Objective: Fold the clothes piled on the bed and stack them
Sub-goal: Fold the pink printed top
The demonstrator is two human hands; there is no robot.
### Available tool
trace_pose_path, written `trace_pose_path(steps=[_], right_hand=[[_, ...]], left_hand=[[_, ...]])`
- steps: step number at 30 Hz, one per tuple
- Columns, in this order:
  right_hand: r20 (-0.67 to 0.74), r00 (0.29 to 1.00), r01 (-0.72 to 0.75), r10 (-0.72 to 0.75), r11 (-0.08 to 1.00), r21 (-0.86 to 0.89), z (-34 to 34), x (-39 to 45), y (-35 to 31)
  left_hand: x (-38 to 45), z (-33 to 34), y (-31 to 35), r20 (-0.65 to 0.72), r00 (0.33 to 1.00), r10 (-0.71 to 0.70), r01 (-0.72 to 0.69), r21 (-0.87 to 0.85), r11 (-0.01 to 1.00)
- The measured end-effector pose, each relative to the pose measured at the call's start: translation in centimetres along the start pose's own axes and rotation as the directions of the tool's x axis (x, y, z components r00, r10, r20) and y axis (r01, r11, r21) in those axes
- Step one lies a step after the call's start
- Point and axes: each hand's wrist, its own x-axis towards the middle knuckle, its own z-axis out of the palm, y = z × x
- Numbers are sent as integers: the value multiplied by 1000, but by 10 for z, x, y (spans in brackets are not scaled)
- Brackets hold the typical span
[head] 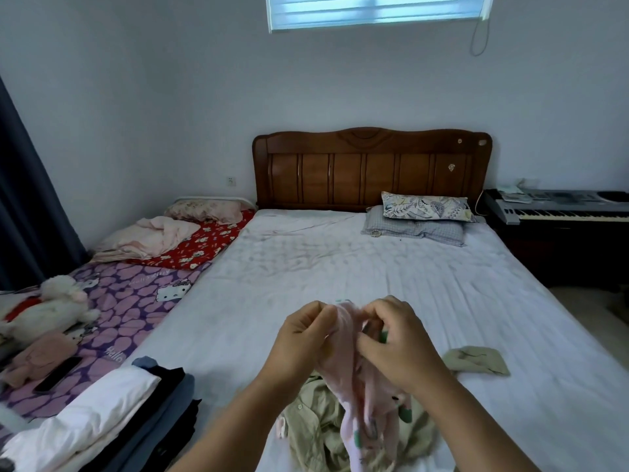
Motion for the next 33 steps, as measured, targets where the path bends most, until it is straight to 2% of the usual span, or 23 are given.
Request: trace_pose_path(steps=[2,4,7,9,10,12,14,16,18,22,24,25,27,29,31,33], right_hand=[[77,996,40,-44,998,47,-2,1,0],[104,990,97,-99,995,23,-1,3,2],[-25,991,125,-131,978,-169,2,4,9],[-139,971,165,-196,965,-206,3,2,9],[-182,958,184,-222,962,-201,4,1,10],[-264,935,192,-237,964,-185,3,1,10],[-329,916,182,-229,969,-168,2,3,10],[-326,916,197,-233,970,-141,1,4,10],[-277,934,206,-227,973,-104,3,5,11],[-217,967,137,-135,991,-9,4,1,13],[-263,965,44,-28,997,55,3,-2,13],[-276,961,46,-14,993,110,3,-3,13],[-241,967,130,-87,977,170,1,-7,9],[-106,986,147,-128,970,194,5,-10,1],[12,997,77,-80,985,153,11,-10,-4],[45,997,63,-67,993,96,18,-8,-3]], left_hand=[[-4,4,2,79,996,51,-55,48,997],[-8,5,5,145,983,111,-127,110,986],[-9,0,4,163,959,230,-264,230,937],[-8,-5,3,92,961,260,-274,226,935],[-6,-7,2,66,972,227,-236,194,952],[-6,-11,2,103,993,56,-68,126,990],[-8,-12,1,218,970,-108,83,121,989],[-10,-8,2,279,948,-156,123,132,984],[-10,-2,2,223,965,-137,98,177,979],[-8,5,2,39,998,56,-65,279,958],[-5,4,6,-119,983,140,-98,306,947],[-4,3,10,-188,969,163,-99,308,946],[-2,3,18,-273,947,171,-85,300,950],[-2,5,21,-296,941,162,-78,278,957],[-4,10,24,-271,952,145,-94,192,977],[-8,15,28,-215,967,137,-115,109,987]])
